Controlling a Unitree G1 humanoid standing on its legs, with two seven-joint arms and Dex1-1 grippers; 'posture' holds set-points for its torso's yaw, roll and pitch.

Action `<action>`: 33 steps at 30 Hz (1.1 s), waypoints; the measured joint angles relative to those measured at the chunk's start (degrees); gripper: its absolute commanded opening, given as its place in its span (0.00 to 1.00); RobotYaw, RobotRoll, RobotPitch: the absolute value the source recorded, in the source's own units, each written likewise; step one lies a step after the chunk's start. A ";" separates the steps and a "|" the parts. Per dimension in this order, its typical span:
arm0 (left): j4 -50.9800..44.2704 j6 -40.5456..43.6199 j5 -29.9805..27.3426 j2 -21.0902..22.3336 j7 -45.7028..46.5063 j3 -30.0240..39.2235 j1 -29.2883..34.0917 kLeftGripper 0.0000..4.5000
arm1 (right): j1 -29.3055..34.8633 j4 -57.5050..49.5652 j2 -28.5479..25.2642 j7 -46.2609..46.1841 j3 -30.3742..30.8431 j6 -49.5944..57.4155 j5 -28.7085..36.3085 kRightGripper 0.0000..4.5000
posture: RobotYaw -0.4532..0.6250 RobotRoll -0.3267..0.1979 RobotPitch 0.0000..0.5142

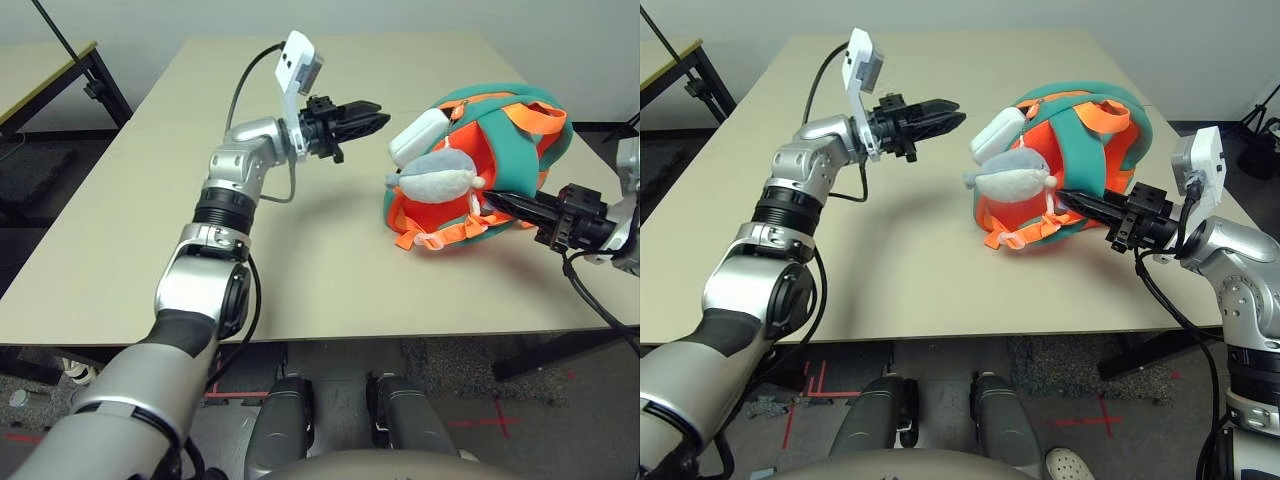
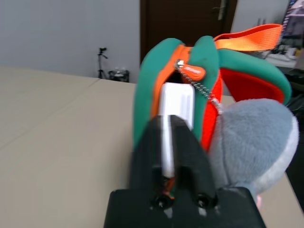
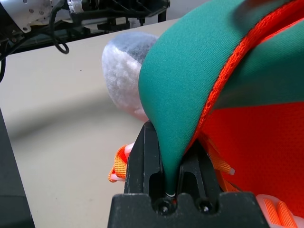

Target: Put the pencil case into the backpack and zip it.

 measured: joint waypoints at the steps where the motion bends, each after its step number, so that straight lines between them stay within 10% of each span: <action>1: 0.35 -0.23 0.08 -0.63 0.00 -0.57 0.01 0.00 | 0.16 -0.10 0.00 -0.04 -0.02 0.00 0.01 0.00 | 0.42 0.62 0.15; 26: 16.55 -13.43 5.44 -10.12 9.25 -3.41 2.29 0.00 | -0.38 -1.58 1.42 -2.05 0.37 -0.04 -0.35 0.00 | 0.41 0.62 0.14; 33: 9.62 -8.64 4.56 -6.27 4.78 -3.60 6.43 0.04 | -0.77 -0.99 1.38 -1.68 1.23 -0.44 -1.75 0.00 | 0.43 0.62 0.16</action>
